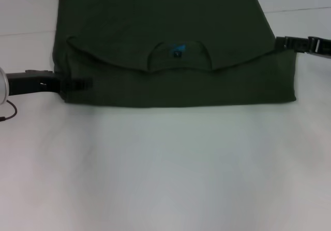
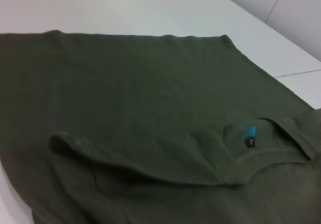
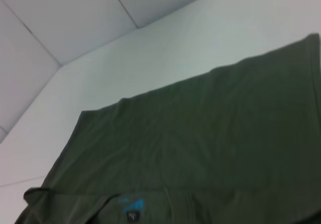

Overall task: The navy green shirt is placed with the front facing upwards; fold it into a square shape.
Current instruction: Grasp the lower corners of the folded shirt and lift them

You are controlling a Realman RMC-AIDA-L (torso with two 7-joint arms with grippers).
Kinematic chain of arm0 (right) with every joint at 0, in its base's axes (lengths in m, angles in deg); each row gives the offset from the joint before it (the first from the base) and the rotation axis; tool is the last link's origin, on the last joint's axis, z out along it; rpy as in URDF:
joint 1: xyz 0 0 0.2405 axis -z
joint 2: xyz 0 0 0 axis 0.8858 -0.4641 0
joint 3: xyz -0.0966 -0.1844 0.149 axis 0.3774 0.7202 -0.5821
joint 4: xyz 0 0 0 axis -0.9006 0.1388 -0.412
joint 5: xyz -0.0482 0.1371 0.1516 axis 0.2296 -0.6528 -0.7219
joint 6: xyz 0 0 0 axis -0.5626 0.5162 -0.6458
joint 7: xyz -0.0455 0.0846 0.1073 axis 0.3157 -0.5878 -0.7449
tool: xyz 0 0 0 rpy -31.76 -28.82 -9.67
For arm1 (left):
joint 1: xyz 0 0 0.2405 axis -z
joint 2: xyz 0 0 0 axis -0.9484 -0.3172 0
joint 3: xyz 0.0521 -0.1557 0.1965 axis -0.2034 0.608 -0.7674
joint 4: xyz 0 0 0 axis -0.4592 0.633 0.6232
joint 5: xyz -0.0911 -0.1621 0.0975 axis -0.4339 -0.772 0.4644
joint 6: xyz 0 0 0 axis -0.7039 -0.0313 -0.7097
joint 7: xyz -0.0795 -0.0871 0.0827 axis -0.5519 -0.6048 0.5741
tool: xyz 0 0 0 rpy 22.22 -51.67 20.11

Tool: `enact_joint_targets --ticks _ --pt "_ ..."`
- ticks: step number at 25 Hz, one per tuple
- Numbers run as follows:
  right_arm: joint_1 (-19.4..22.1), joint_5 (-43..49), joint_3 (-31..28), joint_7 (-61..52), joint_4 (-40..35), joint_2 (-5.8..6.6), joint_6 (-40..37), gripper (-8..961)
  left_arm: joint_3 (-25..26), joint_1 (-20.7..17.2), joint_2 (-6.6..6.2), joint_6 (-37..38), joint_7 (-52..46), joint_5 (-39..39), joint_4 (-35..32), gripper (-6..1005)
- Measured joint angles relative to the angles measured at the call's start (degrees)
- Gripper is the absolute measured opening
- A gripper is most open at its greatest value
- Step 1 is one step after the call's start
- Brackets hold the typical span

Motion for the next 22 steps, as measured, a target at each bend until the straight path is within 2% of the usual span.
enact_joint_targets --ticks 7,8,12,22 --pt "2.18 0.64 0.45 -1.06 -0.02 1.14 -1.76 899 -1.79 0.02 -0.04 0.27 -2.10 0.38 0.26 911" --pt "2.40 2.04 0.49 -2.03 -0.02 1.56 -2.57 899 -1.83 0.08 -0.05 0.43 -2.40 0.42 0.26 911" --pt "2.27 4.70 0.50 -3.54 -0.02 1.93 -3.33 900 -1.90 0.29 -0.12 1.00 -3.18 0.48 0.24 910" --pt "1.74 7.61 0.09 -4.75 0.68 1.59 -4.10 899 -1.93 0.26 0.25 1.20 -3.51 0.49 0.25 910"
